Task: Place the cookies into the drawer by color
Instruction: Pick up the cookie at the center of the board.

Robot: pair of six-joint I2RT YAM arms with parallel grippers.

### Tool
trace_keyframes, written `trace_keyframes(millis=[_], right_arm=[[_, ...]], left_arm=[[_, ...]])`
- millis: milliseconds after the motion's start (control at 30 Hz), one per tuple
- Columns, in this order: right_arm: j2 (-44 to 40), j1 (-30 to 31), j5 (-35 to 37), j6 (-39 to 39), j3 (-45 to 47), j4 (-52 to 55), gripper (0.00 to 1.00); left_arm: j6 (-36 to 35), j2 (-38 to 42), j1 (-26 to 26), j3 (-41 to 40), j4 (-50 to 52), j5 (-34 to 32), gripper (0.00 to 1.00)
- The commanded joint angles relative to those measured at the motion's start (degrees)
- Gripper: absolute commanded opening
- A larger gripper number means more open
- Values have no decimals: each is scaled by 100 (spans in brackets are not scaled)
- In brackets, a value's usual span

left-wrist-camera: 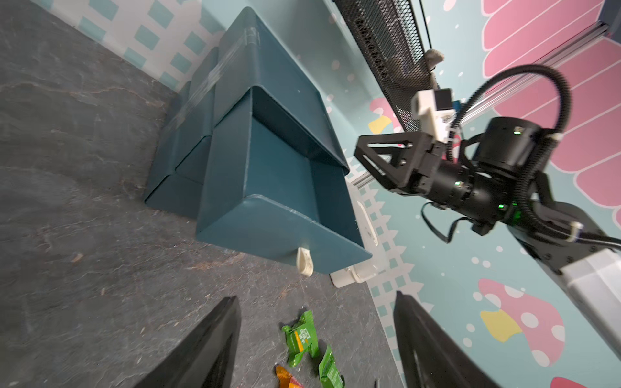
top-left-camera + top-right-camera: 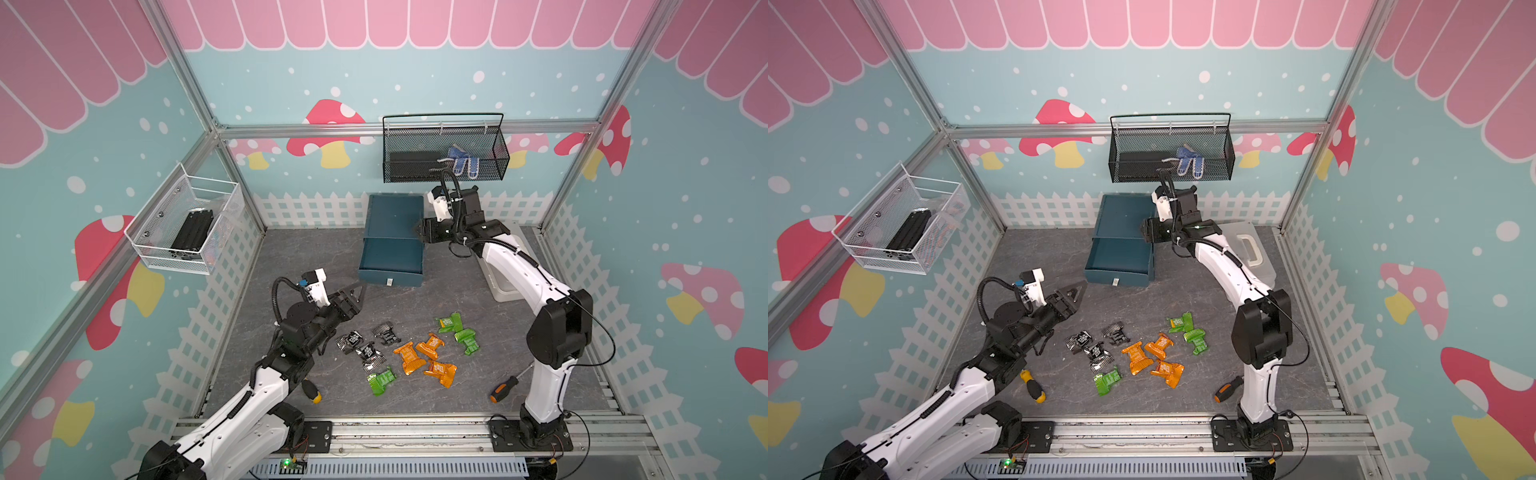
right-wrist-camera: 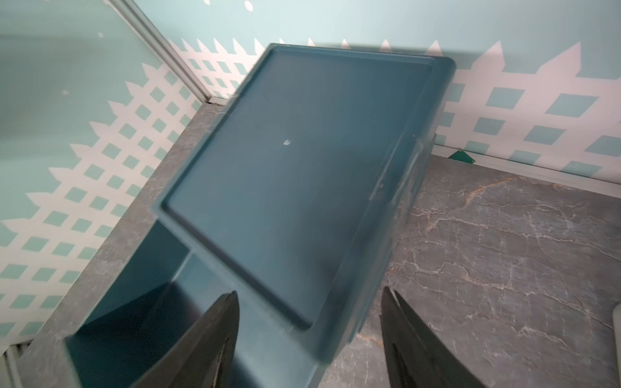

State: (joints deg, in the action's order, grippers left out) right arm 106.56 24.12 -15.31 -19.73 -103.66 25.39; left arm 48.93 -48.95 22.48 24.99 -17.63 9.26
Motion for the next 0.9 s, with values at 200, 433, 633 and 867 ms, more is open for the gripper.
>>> trace_keyframes(millis=[200, 433, 633, 867], right_arm=[[-2208, 905, 794, 224, 2112, -88, 74], [-3193, 1803, 1567, -93, 3427, 216, 90], [-3119, 2619, 1986, -310, 3948, 223, 85], [-1972, 2986, 2060, -450, 3812, -108, 79]], left_arm=[[-164, 324, -541, -325, 994, 1043, 77], [-170, 946, -517, -531, 1577, 1143, 77], [-318, 832, -491, -520, 1903, 1344, 76], [-401, 663, -424, -630, 1989, 1174, 76]])
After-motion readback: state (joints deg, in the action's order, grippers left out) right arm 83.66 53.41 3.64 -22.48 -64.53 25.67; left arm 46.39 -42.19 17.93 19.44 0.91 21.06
